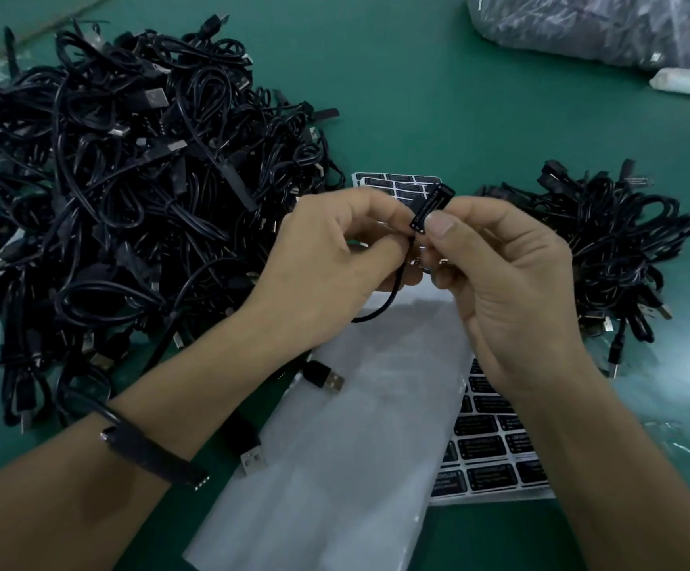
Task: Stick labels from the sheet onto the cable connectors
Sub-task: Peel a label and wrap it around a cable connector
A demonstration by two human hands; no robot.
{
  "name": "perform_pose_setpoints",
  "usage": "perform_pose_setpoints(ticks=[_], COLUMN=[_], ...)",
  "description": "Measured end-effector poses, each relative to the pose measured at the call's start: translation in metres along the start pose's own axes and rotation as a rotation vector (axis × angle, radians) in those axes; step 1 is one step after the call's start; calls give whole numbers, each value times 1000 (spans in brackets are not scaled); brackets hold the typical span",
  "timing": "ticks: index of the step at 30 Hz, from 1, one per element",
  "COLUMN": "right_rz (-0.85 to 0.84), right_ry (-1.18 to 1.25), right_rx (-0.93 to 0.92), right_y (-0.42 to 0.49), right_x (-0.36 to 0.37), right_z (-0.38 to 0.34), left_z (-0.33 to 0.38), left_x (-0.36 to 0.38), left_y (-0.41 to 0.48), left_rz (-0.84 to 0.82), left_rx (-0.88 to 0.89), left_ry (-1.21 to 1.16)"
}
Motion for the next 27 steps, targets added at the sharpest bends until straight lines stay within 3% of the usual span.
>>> perform_pose_setpoints(ticks=[9, 15, 19, 27], right_rz=[46, 103, 189, 138], right_ry=[-32, -158, -185, -216], right_rx=[-30, -154, -114, -105], right_y=[0, -2, -3, -2], right_x=[-1, -2, -5, -3], right_z=[1, -6, -4, -6], left_z=[1, -1, -1, -1], left_x=[1, 1, 0, 0], left_y=[-2, 0, 1, 0], left_rz=[14, 23, 34, 3], left_rx=[-15, 21, 41, 56], left_ry=[-1, 30, 33, 68])
Point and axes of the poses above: each hand's wrist, its own y-axis towards the middle knuckle, its own x-axis out of the palm, z = x × y, the point moved 3 cm from there along y, towards the middle knuckle, and after that the axes turned 9 degrees about -y, right-handed, at the moved point
